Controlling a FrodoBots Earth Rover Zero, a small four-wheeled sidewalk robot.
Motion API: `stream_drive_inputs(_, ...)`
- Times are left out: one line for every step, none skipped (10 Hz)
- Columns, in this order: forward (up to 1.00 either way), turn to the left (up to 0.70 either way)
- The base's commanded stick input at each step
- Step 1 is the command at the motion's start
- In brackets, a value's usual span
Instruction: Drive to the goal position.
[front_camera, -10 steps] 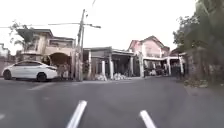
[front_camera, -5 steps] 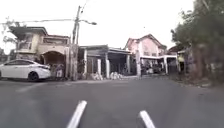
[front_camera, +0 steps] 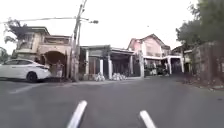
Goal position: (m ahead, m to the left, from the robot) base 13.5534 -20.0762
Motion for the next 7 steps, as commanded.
stream_drive_inputs(1.0, 0.0)
stream_drive_inputs(1.0, 0.0)
stream_drive_inputs(1.0, -0.14)
stream_drive_inputs(1.0, -0.4)
stream_drive_inputs(1.0, -0.4)
stream_drive_inputs(1.0, -0.4)
stream_drive_inputs(1.0, -0.4)
